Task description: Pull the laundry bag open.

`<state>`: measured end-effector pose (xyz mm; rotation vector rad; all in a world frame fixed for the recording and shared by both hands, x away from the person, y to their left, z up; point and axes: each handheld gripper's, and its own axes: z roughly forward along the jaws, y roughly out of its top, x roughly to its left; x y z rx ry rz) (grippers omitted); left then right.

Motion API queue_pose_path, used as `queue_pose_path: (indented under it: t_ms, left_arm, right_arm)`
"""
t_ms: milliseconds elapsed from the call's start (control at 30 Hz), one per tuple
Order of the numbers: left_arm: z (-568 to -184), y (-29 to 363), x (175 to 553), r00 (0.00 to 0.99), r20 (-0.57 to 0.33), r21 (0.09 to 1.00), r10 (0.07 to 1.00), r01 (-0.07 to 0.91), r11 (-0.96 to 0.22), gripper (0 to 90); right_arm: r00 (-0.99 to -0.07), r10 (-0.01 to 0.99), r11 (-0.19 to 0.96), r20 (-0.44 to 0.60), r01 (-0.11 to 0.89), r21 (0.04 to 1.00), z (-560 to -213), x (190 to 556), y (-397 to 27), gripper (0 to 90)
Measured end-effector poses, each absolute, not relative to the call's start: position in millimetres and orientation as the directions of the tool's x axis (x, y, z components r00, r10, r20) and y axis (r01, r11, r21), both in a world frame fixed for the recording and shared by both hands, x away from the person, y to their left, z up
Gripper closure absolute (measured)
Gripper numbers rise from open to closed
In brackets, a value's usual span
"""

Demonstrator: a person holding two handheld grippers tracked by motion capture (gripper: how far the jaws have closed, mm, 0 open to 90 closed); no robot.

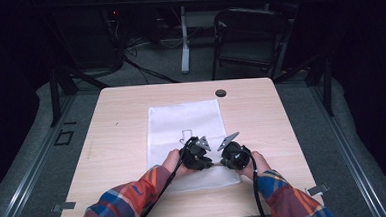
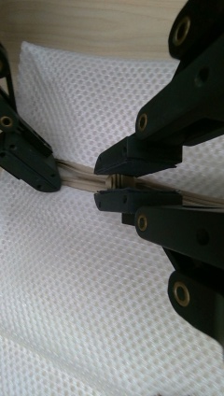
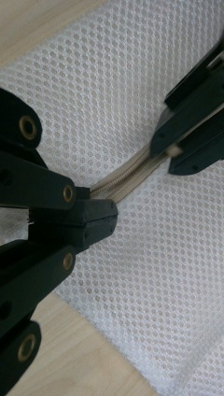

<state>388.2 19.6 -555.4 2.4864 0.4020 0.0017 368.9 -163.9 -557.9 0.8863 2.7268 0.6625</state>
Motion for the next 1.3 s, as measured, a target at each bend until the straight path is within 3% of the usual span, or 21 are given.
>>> queue_pose_path:
  t_ms: [767,833,933,1067,1167,1233,1300]
  left_arm:
    - [-559.7,36.0,385.2,0.939,-0.076,0.535,0.336,0.323,-0.781,82.0]
    - [-558.8,39.8,385.8,0.935,-0.081,0.553,0.347,0.331,-0.764,89.5]
    - [-559.1,36.4,384.8,0.939,-0.072,0.536,0.335,0.32,-0.781,88.5]
    - [-557.8,34.4,384.9,0.944,-0.082,0.528,0.321,0.314,-0.789,79.5]
    - [-553.8,26.0,383.9,0.943,-0.068,0.529,0.326,0.311,-0.79,61.0]
    - [-552.7,17.3,385.3,0.941,-0.062,0.533,0.332,0.312,-0.787,54.5]
    - [-553.7,8.0,387.7,0.942,-0.063,0.531,0.329,0.311,-0.788,53.9]
  right_arm:
    - [-0.797,0.602,0.717,-0.055,0.509,0.476,-558.4,368.0,-162.5,90.0]
    - [-0.797,0.602,0.718,-0.054,0.509,0.475,-558.3,368.0,-162.5,90.0]
    - [-0.797,0.602,0.718,-0.057,0.509,0.474,-558.3,368.0,-162.2,90.0]
    - [-0.796,0.603,0.72,-0.06,0.509,0.472,-558.2,367.8,-161.6,90.0]
    - [-0.793,0.607,0.715,-0.058,0.513,0.475,-558.3,367.6,-161.6,90.0]
    - [-0.8,0.597,0.728,-0.062,0.507,0.462,-557.3,368.4,-161.7,90.0]
    - [-0.8,0.598,0.723,-0.054,0.51,0.466,-557.6,368.1,-161.4,90.0]
